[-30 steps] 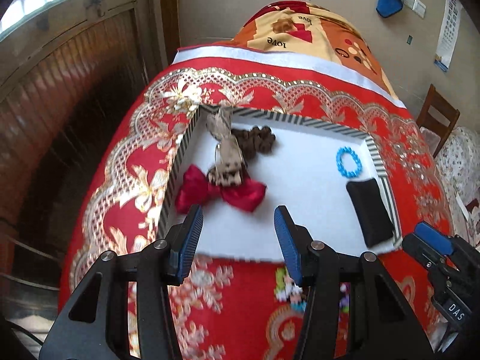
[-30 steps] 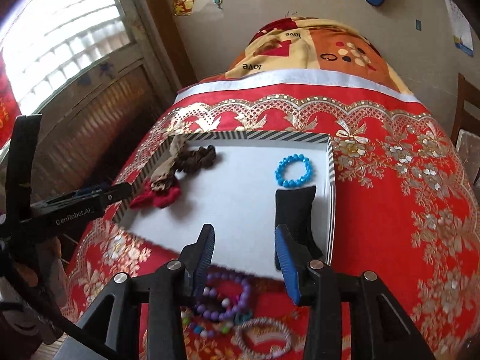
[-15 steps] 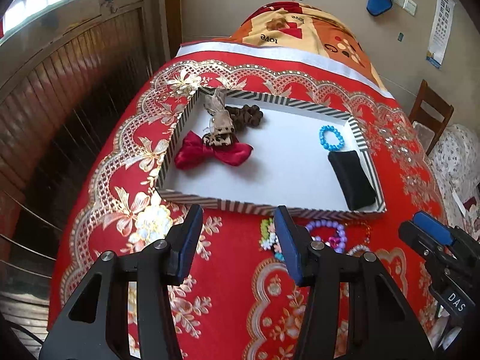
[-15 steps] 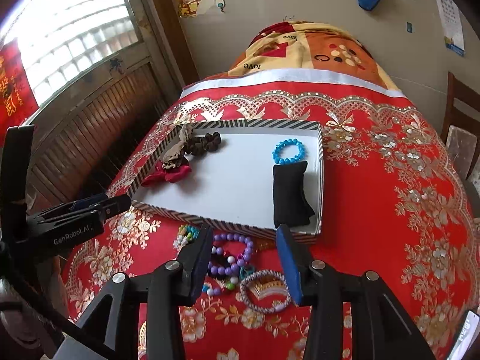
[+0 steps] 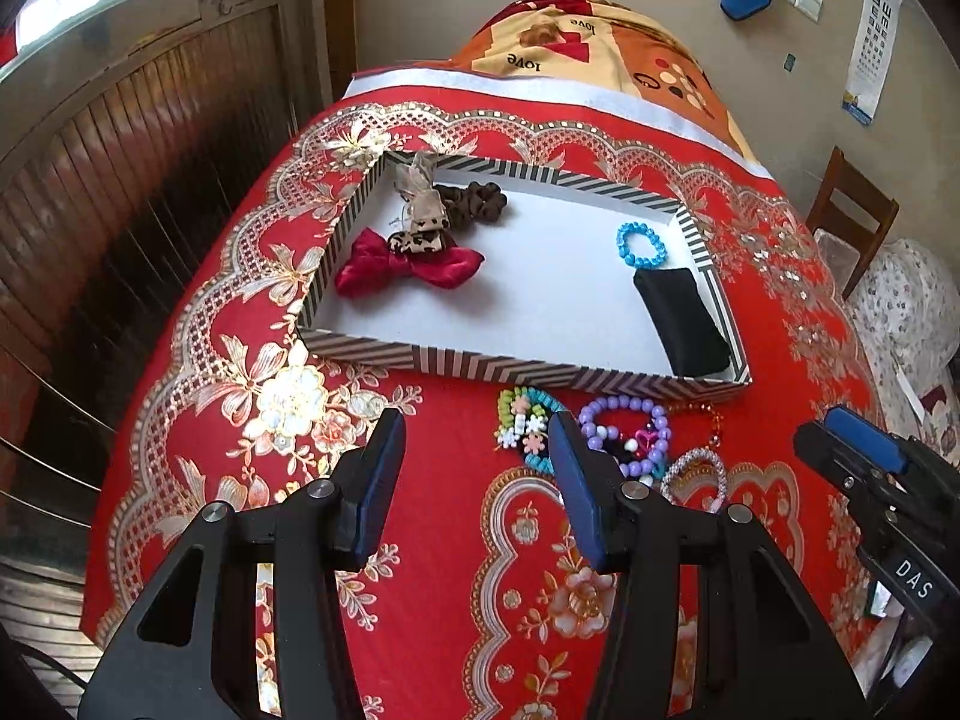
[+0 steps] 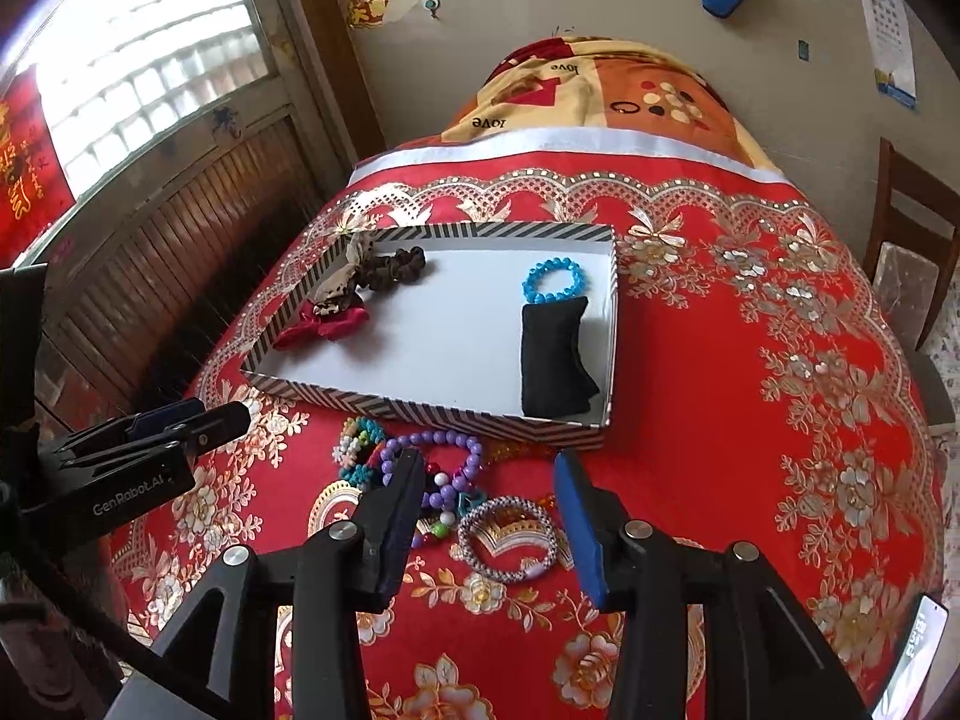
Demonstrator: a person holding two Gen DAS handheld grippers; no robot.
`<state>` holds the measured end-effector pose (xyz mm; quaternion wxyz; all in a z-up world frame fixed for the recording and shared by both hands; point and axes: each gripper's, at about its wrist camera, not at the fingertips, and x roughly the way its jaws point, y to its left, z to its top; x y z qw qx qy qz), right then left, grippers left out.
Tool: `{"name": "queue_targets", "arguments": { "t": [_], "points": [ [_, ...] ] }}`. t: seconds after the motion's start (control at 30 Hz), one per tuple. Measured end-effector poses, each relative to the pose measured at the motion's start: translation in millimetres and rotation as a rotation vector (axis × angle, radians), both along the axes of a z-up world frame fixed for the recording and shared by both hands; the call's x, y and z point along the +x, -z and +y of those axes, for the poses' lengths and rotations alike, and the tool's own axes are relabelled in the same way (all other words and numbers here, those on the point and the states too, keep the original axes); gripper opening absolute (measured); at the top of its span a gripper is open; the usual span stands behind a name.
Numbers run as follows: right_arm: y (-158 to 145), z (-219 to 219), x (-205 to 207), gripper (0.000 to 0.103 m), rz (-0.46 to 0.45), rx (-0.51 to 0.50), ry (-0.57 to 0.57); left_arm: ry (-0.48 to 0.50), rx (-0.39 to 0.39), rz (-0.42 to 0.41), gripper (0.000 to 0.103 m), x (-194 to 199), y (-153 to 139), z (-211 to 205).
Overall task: Organize jewelry
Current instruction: 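Withdraw both grippers from the tray toward the remaining bead bracelets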
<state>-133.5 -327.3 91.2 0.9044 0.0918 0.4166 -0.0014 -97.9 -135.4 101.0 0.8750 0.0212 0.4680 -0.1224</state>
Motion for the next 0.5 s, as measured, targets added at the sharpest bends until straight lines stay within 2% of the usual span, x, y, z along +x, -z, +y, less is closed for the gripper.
{"name": "queue_targets", "arguments": {
  "t": [0.5],
  "points": [
    [6.9, -4.4, -4.8, 0.044, 0.029, 0.002, 0.008, -0.003, -0.028, 0.069, 0.049, -2.7, 10.9, 4.6]
  ]
}}
